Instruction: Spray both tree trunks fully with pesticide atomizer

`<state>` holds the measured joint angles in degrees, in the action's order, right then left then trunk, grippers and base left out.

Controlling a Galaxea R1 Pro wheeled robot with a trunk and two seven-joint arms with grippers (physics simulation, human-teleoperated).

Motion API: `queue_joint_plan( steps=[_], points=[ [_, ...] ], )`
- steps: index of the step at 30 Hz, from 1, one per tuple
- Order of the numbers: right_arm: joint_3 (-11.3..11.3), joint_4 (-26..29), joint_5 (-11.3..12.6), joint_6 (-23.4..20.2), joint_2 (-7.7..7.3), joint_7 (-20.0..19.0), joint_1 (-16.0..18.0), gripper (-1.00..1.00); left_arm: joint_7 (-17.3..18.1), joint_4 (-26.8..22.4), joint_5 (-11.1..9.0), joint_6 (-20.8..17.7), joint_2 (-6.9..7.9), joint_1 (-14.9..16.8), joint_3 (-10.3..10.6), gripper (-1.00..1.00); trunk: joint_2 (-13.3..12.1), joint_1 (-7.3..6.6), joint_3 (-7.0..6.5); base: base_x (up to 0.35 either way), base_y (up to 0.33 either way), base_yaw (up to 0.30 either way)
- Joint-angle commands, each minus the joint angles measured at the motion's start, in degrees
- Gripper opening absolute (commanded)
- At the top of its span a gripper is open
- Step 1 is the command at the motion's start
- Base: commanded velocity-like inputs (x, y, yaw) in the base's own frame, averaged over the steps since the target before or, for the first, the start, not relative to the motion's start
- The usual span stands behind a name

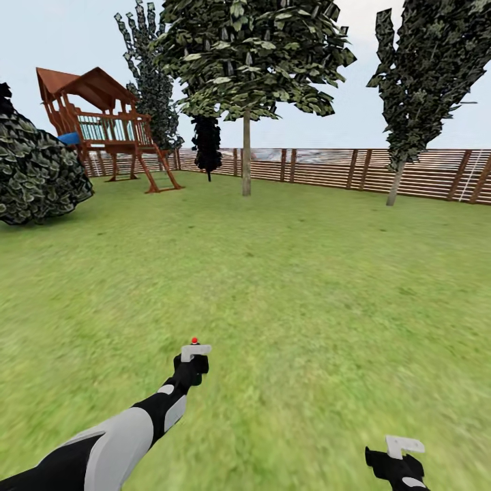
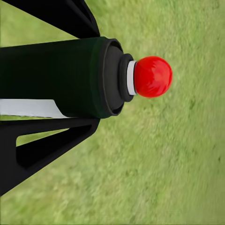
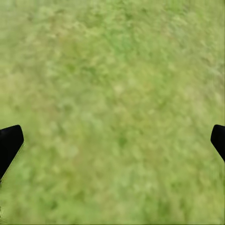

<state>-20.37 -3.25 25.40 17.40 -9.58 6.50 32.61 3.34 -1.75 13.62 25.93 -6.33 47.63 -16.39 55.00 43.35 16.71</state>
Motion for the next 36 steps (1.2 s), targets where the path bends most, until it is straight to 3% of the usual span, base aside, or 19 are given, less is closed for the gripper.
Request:
queue_joint_plan(
  steps=[1, 36],
  points=[
    [0.0, 0.0, 0.0, 0.0, 0.00, 0.0, 0.0, 1.00, 0.0, 0.0, 0.0, 0.0, 0.00, 0.0, 0.0, -1.00, 0.0, 0.00, 0.00, 0.350, 0.000, 0.000],
    [0.0, 0.0, 0.0, 0.0, 0.00, 0.0, 0.0, 1.00, 0.0, 0.0, 0.0, 0.0, 0.00, 0.0, 0.0, -1.00, 0.0, 0.00, 0.00, 0.350, 0.000, 0.000]
  ],
)
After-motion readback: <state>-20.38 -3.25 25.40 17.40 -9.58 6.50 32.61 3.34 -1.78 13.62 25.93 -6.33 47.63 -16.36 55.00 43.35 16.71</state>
